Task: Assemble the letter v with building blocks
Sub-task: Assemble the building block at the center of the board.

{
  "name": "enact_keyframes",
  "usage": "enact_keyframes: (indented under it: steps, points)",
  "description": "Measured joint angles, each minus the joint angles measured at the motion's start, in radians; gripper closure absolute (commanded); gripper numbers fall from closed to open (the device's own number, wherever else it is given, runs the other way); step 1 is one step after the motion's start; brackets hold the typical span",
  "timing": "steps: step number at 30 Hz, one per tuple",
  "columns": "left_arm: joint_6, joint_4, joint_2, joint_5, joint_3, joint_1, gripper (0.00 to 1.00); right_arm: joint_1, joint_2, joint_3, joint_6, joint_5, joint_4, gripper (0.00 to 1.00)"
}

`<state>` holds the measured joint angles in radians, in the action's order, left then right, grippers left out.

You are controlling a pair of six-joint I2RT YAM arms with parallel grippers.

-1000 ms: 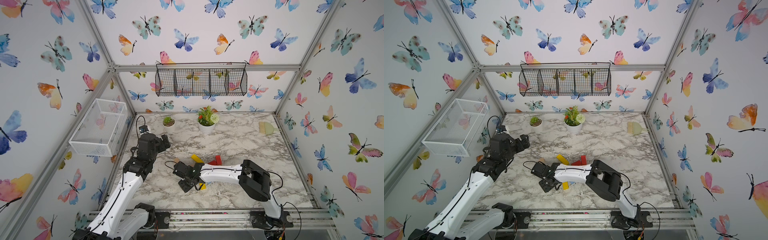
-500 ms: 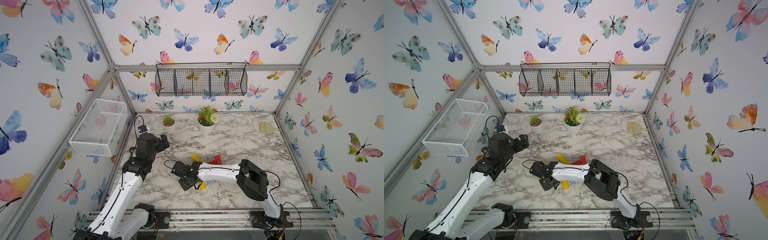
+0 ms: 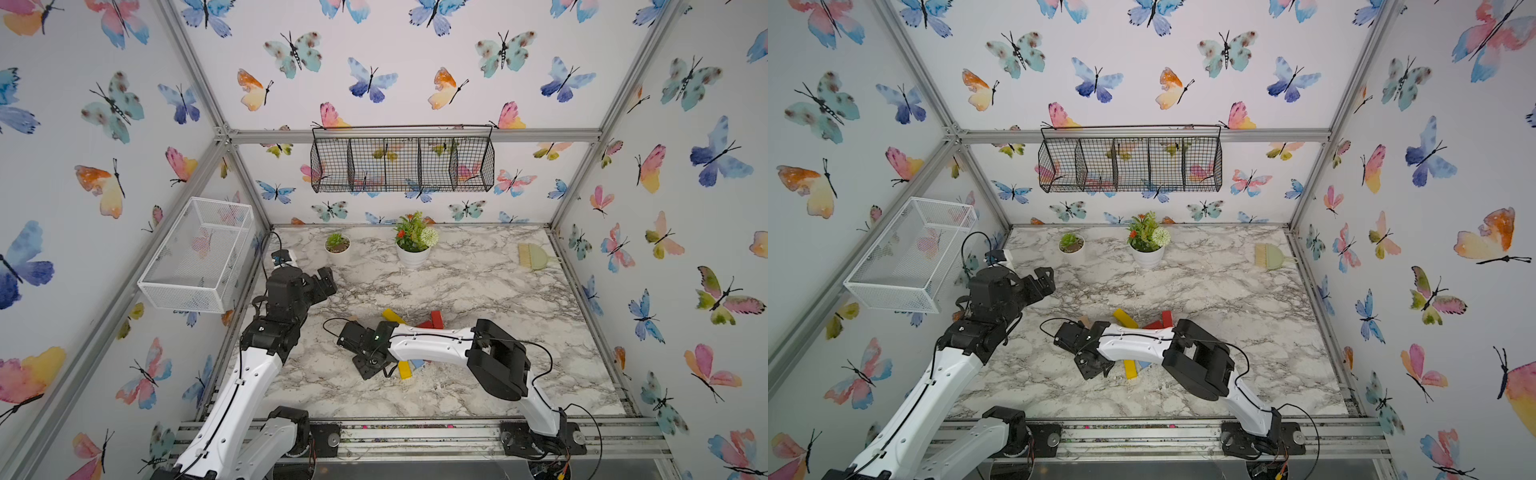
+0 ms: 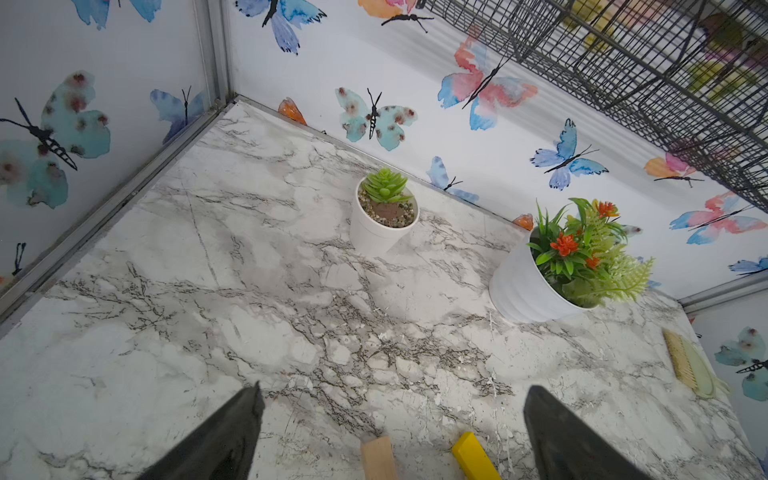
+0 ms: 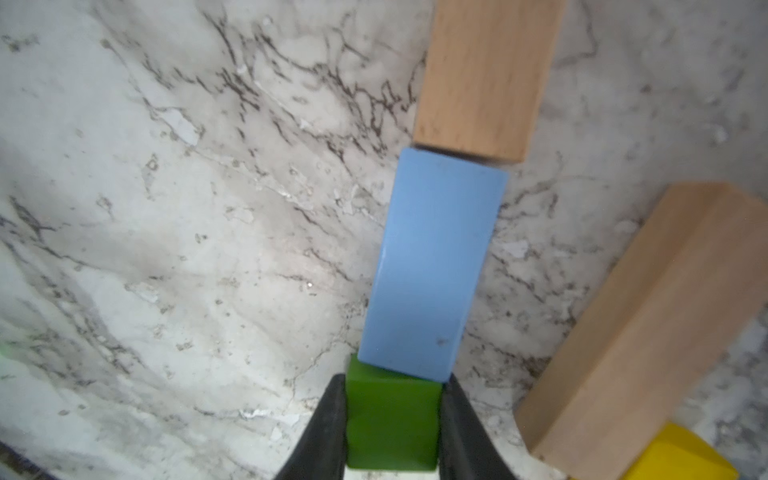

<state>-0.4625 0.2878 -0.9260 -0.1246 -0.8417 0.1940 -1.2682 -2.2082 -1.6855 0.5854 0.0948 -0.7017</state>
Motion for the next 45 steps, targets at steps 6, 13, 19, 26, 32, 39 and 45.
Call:
enact_keyframes:
  steps: [6, 13, 19, 26, 32, 39, 45]
  points:
    - [-0.001, -0.005, 0.000, 0.047, 0.001, -0.038, 0.02, -0.003, -0.015, -0.027, 0.013, 0.008, -0.024, 0.80]
    - [-0.002, -0.022, 0.000, 0.084, 0.012, -0.062, 0.02, -0.003, -0.015, -0.028, 0.027, 0.016, -0.026, 0.81]
    - [-0.002, -0.023, 0.001, 0.101, 0.016, -0.064, 0.02, -0.003, -0.015, -0.028, 0.037, 0.026, -0.028, 0.81]
    - [-0.002, -0.024, 0.003, 0.105, 0.016, -0.071, 0.02, -0.003, -0.015, -0.028, 0.043, 0.035, -0.033, 0.81]
    - [-0.002, -0.027, 0.008, 0.106, 0.016, -0.071, 0.02, -0.003, -0.015, -0.028, 0.043, 0.037, -0.035, 0.82]
    - [-0.002, -0.030, 0.011, 0.109, 0.016, -0.071, 0.02, -0.003, -0.016, -0.028, 0.043, 0.038, -0.035, 0.81]
    - [-0.002, -0.030, 0.011, 0.109, 0.016, -0.071, 0.02, -0.003, -0.018, -0.033, 0.042, 0.039, -0.040, 0.71]
